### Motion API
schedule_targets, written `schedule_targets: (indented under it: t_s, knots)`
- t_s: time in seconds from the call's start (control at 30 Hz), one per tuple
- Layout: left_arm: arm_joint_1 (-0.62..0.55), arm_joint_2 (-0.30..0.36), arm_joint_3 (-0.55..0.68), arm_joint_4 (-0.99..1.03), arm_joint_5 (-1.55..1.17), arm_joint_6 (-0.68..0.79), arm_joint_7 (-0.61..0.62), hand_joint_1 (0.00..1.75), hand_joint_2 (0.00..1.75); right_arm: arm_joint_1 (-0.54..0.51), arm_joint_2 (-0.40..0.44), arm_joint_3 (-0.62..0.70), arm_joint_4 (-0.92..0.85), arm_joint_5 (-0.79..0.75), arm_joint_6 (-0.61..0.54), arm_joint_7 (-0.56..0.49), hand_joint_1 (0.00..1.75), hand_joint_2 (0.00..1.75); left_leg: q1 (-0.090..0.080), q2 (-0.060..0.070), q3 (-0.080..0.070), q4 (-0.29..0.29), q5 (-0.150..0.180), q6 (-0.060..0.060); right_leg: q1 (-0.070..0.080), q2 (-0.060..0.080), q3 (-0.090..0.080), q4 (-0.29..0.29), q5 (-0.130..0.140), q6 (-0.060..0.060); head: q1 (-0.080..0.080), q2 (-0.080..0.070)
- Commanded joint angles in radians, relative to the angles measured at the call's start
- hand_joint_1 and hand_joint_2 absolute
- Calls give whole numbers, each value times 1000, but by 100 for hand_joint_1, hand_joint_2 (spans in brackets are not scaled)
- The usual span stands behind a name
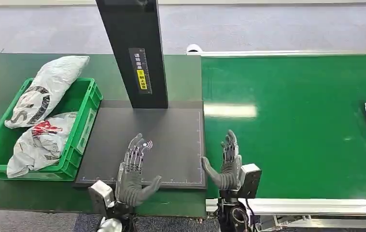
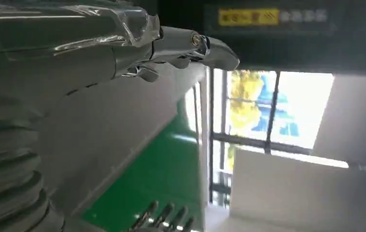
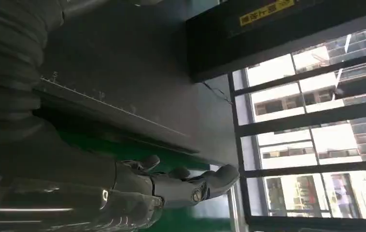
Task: Moved the parcel from conveyor to table for the left to box.
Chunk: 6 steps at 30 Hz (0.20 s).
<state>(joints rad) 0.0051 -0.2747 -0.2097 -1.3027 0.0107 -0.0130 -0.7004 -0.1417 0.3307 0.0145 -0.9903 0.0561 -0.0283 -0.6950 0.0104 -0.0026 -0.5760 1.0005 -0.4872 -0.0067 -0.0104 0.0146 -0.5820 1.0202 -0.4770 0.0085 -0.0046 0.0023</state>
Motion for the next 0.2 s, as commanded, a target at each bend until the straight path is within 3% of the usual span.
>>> schedule_targets:
  t_s: [0.03, 0.2]
  knots:
    - [-14, -49, 144, 195, 15, -67, 2, 0, 175, -63, -34, 17, 158, 14, 1, -3, 0, 175, 0, 0, 3, -2, 1, 0, 0, -1, 4, -3, 1, 0, 0, 0]
    - [-10, -57, 166, 195, -5, -60, 2, 0, 175, -55, -25, 38, 175, 15, -1, -3, 0, 175, 0, 0, 3, -2, 0, 0, 0, -1, 3, -3, 1, 0, 0, 0]
